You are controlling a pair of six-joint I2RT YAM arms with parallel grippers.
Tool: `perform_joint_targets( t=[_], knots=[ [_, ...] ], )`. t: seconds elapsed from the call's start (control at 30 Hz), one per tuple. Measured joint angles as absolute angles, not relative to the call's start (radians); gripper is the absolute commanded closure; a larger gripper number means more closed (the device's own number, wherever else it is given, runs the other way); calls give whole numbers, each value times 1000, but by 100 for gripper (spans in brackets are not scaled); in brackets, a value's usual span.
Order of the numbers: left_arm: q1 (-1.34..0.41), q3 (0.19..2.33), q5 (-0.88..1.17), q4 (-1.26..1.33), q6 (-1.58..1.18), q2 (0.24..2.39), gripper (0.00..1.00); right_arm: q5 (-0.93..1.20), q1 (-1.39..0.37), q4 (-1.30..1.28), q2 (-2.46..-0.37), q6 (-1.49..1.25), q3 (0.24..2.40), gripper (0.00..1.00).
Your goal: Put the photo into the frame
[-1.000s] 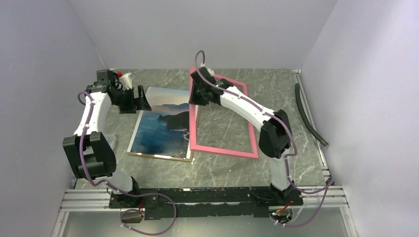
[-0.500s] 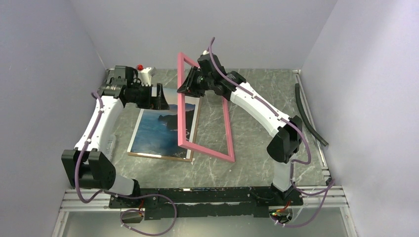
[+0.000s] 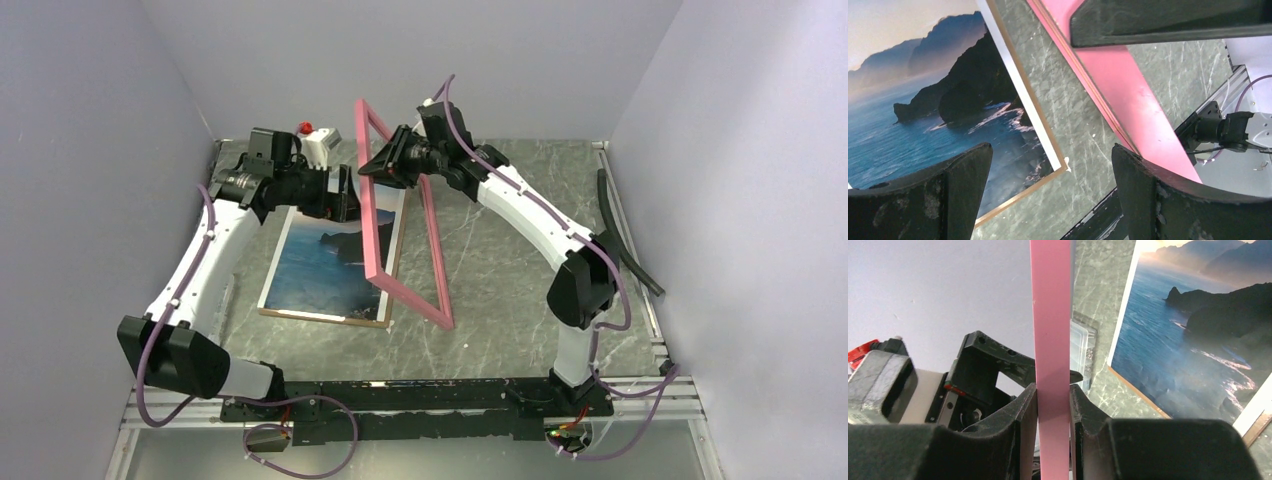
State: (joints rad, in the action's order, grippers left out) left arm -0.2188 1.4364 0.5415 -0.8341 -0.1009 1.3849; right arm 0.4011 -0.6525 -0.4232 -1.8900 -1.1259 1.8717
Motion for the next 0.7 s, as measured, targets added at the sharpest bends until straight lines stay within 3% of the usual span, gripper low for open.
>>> perform_joint_targets(
  t=[0.37, 0.7],
  knots=[
    [-361, 1585, 489, -831, -136, 1422, 5, 477, -592, -305, -1803, -1183, 1765, 26],
    [-468, 1681, 416, -830, -144, 1527, 5, 504, -532, -443, -1778, -1090, 1814, 13]
  ],
)
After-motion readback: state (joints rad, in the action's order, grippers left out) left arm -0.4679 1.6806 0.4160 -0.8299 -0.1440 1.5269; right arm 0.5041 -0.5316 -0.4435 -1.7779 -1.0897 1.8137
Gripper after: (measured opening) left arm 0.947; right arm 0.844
